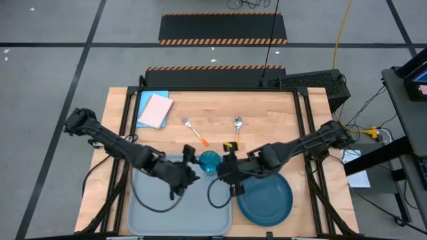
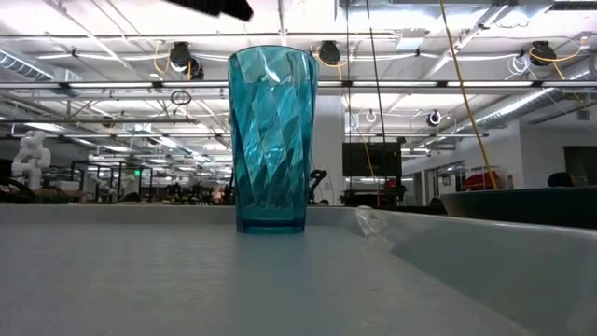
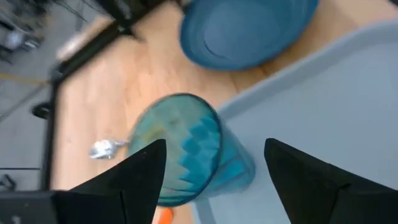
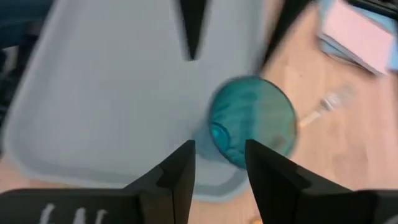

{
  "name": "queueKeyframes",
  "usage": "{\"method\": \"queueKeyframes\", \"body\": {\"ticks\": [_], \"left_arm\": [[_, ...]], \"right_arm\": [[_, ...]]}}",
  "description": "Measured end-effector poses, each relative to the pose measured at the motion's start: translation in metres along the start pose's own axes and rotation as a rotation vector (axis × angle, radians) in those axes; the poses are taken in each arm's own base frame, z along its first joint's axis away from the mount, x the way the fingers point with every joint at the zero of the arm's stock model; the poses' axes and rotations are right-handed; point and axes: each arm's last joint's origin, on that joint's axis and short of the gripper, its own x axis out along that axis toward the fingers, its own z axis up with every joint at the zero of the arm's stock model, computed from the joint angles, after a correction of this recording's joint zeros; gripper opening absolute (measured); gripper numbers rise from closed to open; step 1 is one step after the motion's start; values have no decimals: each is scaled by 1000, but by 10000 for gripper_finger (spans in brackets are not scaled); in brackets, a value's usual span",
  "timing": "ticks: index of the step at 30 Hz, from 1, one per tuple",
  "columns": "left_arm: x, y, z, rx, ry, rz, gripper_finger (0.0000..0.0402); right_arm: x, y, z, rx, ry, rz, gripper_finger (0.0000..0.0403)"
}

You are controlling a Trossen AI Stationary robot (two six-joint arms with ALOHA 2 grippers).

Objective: Pick and place plate/cup/fork/spoon on tray
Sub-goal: Put the blue cup on the gray tray

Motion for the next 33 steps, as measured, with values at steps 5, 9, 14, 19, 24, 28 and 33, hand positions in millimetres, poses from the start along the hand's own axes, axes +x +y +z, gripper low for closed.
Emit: {"method": "queueKeyframes", "body": {"ticks": [5, 9, 14, 19, 24, 28, 33], "left_arm": [[26, -2, 3, 47, 98, -29, 275], [39, 3, 0, 63, 141, -23, 264], [41, 13, -7, 56, 182, -44, 195], [34, 15, -12, 109, 224, -65, 80], [29, 14, -14, 132, 291, -93, 14], [11, 14, -7, 91, 376, -104, 18], [-24, 11, 3, 9, 515, -120, 10]], "right_arm": [[-7, 3, -22, 70, -24, -71, 131], [-12, 2, -41, 61, -49, -73, 130], [-25, -5, -58, 96, -122, -64, 130], [-35, -9, -67, 127, -245, -48, 130], [-38, -11, -70, 129, -358, -39, 130], [-34, -11, -73, 113, -416, -38, 130], [-29, -12, -75, 107, -422, -45, 130]]}}
